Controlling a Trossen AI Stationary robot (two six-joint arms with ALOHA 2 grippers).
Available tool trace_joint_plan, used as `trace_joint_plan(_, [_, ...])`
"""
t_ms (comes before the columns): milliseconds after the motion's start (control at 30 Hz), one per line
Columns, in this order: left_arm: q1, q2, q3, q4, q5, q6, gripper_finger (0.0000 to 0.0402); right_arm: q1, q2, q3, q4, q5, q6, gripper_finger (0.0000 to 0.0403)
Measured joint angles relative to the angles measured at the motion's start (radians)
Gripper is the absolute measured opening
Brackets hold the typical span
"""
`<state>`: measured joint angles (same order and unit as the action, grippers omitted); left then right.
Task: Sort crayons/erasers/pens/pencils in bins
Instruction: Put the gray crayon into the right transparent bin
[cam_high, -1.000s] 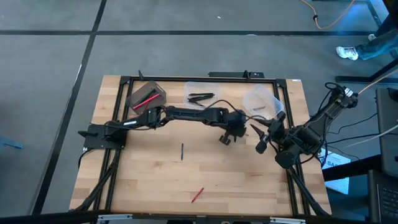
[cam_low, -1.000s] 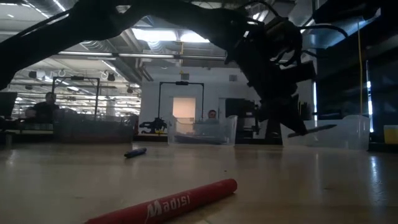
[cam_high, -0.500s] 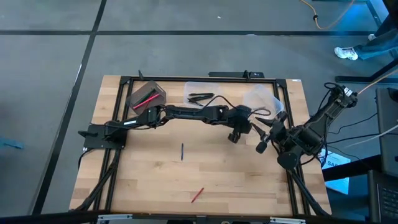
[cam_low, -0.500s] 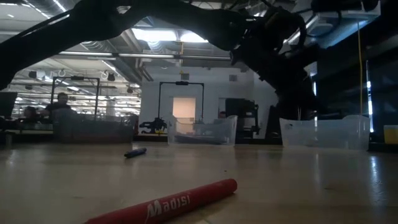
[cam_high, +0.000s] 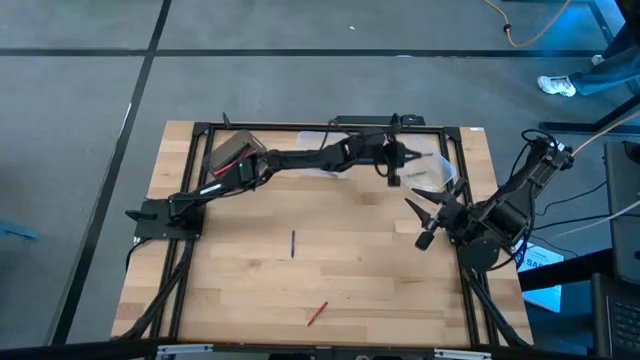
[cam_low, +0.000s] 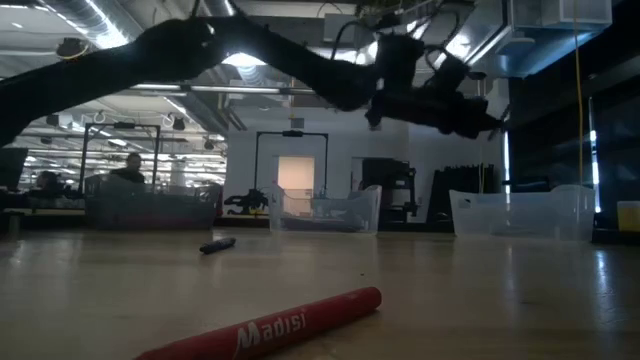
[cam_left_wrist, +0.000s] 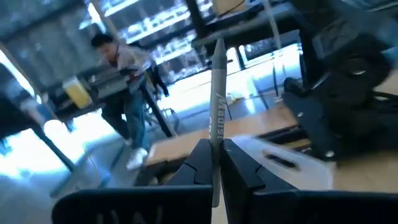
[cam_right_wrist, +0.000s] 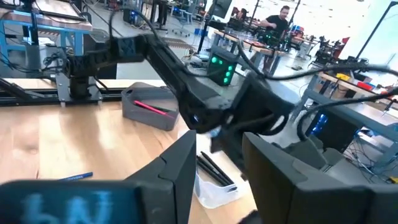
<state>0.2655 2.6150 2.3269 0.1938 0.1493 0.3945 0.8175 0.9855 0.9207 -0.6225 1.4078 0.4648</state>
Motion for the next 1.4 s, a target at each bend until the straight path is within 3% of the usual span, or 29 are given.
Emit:
trace_joint_plan(300, [0.017, 0.071, 0.000, 0.037, -0.001, -0.080, 0.0005, -0.002, 0.000, 0.000, 0.020, 0.010, 0.000, 0.0135])
trace_joint_plan(600, [0.018, 0.096, -0.001, 0.039, -0.083, -0.202, 0.0010, -0.004, 0.001, 0.000, 0.021, 0.013, 0.046, 0.0135])
trace_joint_plan(1100, [0.015, 0.100, -0.001, -0.039, -0.107, -0.053, 0.0011, -0.046, 0.001, 0.000, 0.020, 0.009, 0.057, 0.0135])
trace_joint_plan(1400, [0.017, 0.100, -0.001, -0.054, -0.109, -0.044, 0.0020, -0.050, 0.005, 0.000, 0.026, -0.010, 0.057, 0.0135])
